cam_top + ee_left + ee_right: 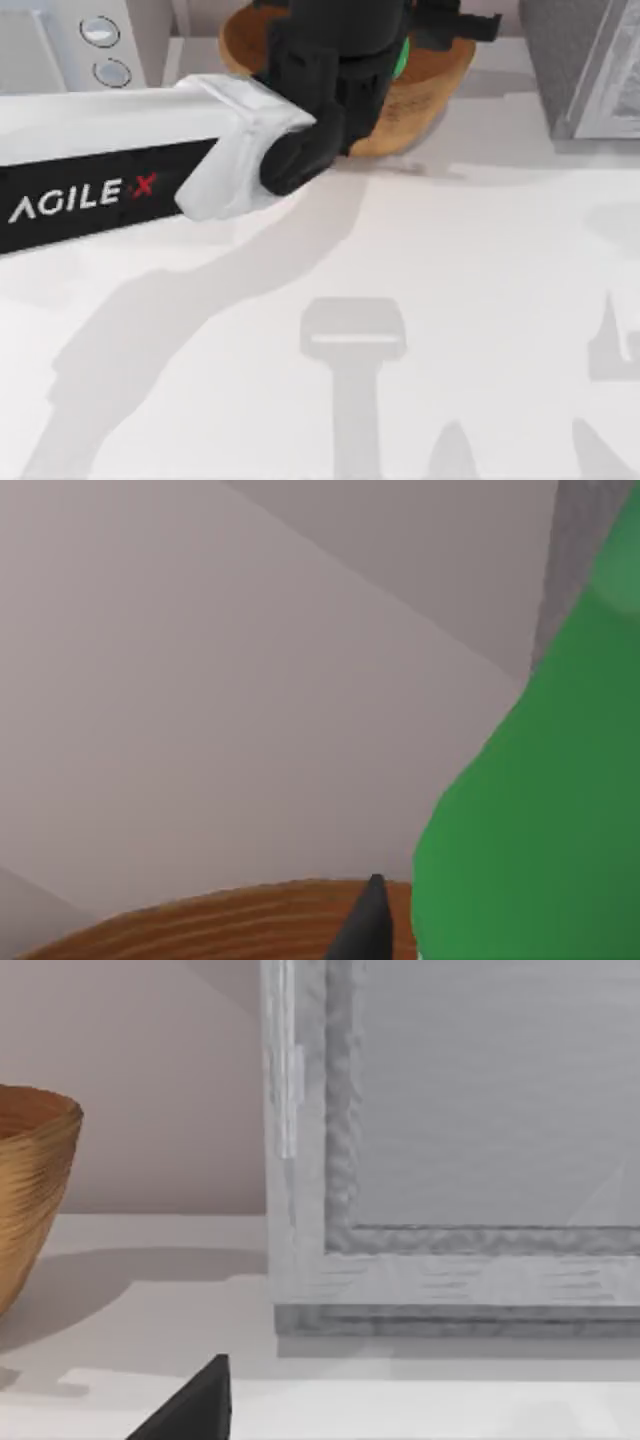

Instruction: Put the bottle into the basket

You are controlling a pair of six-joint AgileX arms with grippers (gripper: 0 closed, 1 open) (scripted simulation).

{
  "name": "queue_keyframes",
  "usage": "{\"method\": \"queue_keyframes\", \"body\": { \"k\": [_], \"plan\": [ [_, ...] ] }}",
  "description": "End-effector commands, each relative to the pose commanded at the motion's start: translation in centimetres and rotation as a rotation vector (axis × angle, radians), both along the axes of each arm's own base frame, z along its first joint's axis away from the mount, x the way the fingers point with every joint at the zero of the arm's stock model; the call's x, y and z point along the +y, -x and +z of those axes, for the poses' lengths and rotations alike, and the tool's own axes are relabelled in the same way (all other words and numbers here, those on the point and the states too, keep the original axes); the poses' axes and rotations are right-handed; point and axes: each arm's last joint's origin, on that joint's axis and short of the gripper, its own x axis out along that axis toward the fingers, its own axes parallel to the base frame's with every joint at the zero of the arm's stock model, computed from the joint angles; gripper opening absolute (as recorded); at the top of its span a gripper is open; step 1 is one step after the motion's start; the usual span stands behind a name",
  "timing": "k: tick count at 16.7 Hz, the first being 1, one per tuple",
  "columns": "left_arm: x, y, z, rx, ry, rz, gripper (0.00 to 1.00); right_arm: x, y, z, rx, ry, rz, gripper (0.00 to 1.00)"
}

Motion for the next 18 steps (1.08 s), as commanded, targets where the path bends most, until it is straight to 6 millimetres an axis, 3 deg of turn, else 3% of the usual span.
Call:
{"method": "queue_keyframes", "body": {
  "k": [4, 7, 15, 18],
  "plan": [
    [-1.8, -4.6, 2.3, -0.008, 0.004, 0.170, 0.00, 0.0, 0.0, 0.0, 0.000, 0.000, 0.000, 1.00],
    [-2.0, -6.7, 3.1, -0.007, 0.002, 0.257, 0.00, 0.0, 0.0, 0.0, 0.000, 0.000, 0.000, 1.00],
    [-2.1, -7.2, 3.4, -0.008, 0.002, 0.282, 0.00, 0.0, 0.0, 0.0, 0.000, 0.000, 0.000, 1.00],
    [-2.1, -9.2, 2.0, -0.010, 0.005, 0.292, 0.00, 0.0, 0.0, 0.0, 0.000, 0.000, 0.000, 1.00]
  ]
}}
